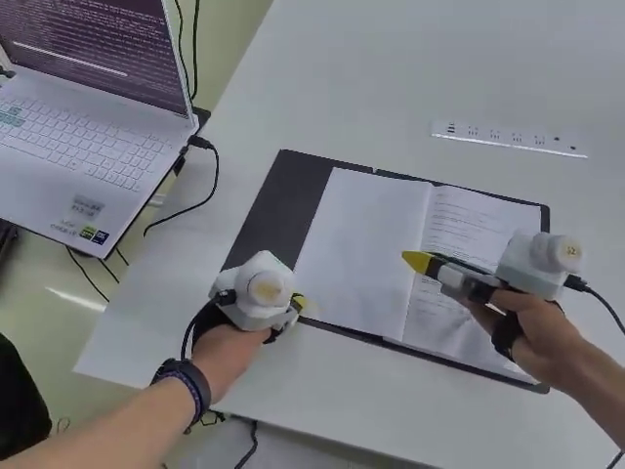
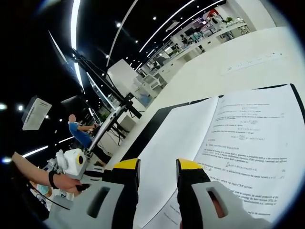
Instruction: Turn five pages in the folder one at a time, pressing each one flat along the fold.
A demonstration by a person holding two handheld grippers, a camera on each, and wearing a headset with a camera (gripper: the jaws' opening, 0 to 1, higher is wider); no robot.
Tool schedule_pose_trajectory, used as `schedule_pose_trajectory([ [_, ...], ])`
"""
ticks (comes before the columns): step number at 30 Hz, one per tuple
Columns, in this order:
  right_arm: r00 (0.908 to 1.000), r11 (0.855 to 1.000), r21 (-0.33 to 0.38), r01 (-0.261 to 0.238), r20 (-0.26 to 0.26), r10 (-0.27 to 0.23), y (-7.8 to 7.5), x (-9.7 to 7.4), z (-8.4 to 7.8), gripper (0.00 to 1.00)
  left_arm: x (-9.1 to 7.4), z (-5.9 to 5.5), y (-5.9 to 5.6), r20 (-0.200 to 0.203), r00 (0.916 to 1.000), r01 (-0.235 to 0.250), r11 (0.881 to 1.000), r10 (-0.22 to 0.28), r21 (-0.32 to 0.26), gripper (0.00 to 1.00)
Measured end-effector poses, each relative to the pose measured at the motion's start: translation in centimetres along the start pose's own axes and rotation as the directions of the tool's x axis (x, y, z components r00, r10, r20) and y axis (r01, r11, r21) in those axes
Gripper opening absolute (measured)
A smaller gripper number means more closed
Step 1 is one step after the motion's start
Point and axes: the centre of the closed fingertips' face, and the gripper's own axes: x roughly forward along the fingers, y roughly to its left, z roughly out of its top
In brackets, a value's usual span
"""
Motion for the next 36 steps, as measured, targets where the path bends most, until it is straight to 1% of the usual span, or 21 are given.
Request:
schedule_pose_trajectory([
  [2, 0.9999, 1.0, 0.007, 0.007, 0.01, -0.007, -0.3, 0.0, 0.4, 0.29, 0.0, 0.0, 0.1, 0.004, 1.0, 0.004, 1.0, -0.004, -0.007, 0.0],
  [4, 0.9996, 1.0, 0.016, 0.012, 0.024, -0.012, -0.5, 0.0, 0.9, 0.28, 0.0, 0.0, 0.1, 0.004, 1.0, 0.006, 1.0, -0.006, 0.005, 0.0],
  [6, 0.9995, 1.0, 0.015, 0.015, 0.029, -0.015, -0.8, 0.0, 1.2, 0.26, 0.0, 0.0, 0.0, 0.001, 1.0, 0.004, 1.0, -0.004, 0.014, 0.0],
  [9, 0.9993, 1.0, 0.013, 0.017, 0.032, -0.018, -1.1, 0.1, 1.7, 0.25, 0.0, 0.0, 0.0, 0.003, 1.0, 0.005, 1.0, -0.005, 0.01, 0.0],
  [15, 0.9982, 0.999, 0.028, 0.03, 0.05, -0.032, -2.3, 0.4, 2.5, 0.22, 0.1, 0.0, 0.0, -0.003, 0.9999, 0.01, 1.0, -0.01, 0.023, 0.0],
  [17, 0.9984, 0.999, 0.031, 0.032, 0.045, -0.033, -2.5, 0.7, 2.5, 0.21, 0.1, 0.0, 0.0, -0.002, 0.9999, 0.011, 1.0, -0.011, 0.025, 0.0],
  [20, 0.999, 0.999, 0.017, 0.031, 0.033, -0.031, -2.7, 1.0, 2.3, 0.2, 0.2, 0.0, 0.0, 0.002, 1.0, 0.006, 1.0, -0.006, 0.018, 0.0],
  [24, 0.9988, 0.999, 0.027, 0.035, 0.032, -0.036, -3.3, 1.5, 2.3, 0.18, 0.1, 0.0, 0.1, 0.007, 1.0, 0.003, 1.0, -0.003, -0.009, 0.0],
  [31, 0.9991, 0.999, 0.032, 0.032, 0.026, -0.033, -4.2, 2.6, 2.1, 0.14, 0.2, 0.0, 0.0, 0.006, 1.0, -0.001, 1.0, 0.001, -0.002, 0.0],
  [34, 0.999, 0.998, 0.049, 0.034, 0.027, -0.035, -4.6, 3.0, 2.0, 0.12, 0.2, 0.0, 0.0, 0.006, 1.0, -0.002, 1.0, 0.002, -0.004, 0.0],
  [36, 0.999, 0.997, 0.067, 0.03, 0.029, -0.032, -4.8, 3.2, 2.0, 0.09, 0.1, 0.0, 0.0, 0.006, 1.0, -0.001, 1.0, 0.001, -0.006, 0.0],
])
